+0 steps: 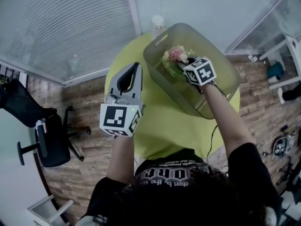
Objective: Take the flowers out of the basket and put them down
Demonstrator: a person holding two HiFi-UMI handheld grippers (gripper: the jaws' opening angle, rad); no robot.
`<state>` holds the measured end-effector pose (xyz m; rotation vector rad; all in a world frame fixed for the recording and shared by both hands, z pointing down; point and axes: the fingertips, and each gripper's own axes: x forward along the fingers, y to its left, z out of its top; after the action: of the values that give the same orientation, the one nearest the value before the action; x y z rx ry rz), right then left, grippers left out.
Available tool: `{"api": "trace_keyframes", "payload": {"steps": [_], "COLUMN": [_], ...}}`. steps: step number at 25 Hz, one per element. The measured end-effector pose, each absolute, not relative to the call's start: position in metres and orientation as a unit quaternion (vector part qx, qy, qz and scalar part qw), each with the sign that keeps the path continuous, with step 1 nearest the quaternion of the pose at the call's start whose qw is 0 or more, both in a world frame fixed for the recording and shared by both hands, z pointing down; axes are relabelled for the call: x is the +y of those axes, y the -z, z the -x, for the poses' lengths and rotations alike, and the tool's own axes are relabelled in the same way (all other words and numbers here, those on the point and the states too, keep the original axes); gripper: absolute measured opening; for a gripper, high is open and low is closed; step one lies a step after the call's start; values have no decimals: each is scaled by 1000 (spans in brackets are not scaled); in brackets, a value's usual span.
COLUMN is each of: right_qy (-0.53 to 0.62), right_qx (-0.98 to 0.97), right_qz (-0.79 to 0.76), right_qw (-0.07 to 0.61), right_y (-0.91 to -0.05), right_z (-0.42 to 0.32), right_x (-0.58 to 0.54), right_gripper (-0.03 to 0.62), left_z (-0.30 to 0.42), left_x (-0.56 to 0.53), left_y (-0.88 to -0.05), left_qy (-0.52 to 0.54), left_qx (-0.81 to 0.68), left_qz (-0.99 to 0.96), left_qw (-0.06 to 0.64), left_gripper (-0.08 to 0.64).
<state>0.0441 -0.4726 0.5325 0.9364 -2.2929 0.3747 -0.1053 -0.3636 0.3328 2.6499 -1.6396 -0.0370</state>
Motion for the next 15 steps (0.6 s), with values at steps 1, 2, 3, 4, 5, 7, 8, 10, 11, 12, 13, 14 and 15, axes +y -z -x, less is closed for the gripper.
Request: {"api": "trace_keyframes", "payload": {"steps": [1, 2, 3, 4, 5, 7, 8, 10, 11, 12, 13, 14, 15], "right_qy": [-140, -137, -132, -127, -123, -111, -102, -84, -79, -77, -75, -73, -71], "right_qx": [-871, -873, -875, -876, -877, -880, -882, -885, -887, -888, -890, -892, -893], "right_qz": [-356, -357, -358, -360, -363, -368, -368, -367, -367, -367, -367, -366, -366], "right_qw": [307, 303, 299, 294, 289, 278, 276, 273, 270, 265, 260, 256, 252], "right_y": [-526, -519, -512, -504, -495, -478, -470, -456, -449, -442, -436, -429, -422], "right_z": [-43, -41, -41, -42, -43, -47, -47, -47, -47, -46, -45, -44, -43], "right_x": [-471, -469, -467, -465, -464, -460, -458, -453, -451, -449, -447, -445, -443], "right_gripper": [71, 71, 71, 71, 71, 72, 71, 71, 71, 71, 71, 71, 71], "left_z": [108, 110, 112, 112, 113, 111, 111, 109, 109, 109, 108, 107, 105], "left_x": [-362, -360, -359, -357, -356, -352, -350, -345, -343, -342, -340, -338, -337], "left_y": [-333, -332, -332, -331, -330, -327, -326, -323, -322, -322, -321, -321, -321], "left_qy": [13, 13, 13, 12, 11, 11, 10, 10, 10, 8, 6, 3, 0], "left_qx": [-529, -532, -534, -536, -537, -537, -537, -537, -537, -538, -538, -538, -538], "left_qz": [-848, -847, -845, -844, -843, -843, -843, -843, -843, -843, -843, -843, -843], "left_qw": [14, 16, 16, 15, 14, 9, 7, 2, -1, -3, -4, -5, -5], "left_gripper": [2, 2, 2, 2, 2, 2, 2, 2, 2, 2, 2, 2, 2]}}
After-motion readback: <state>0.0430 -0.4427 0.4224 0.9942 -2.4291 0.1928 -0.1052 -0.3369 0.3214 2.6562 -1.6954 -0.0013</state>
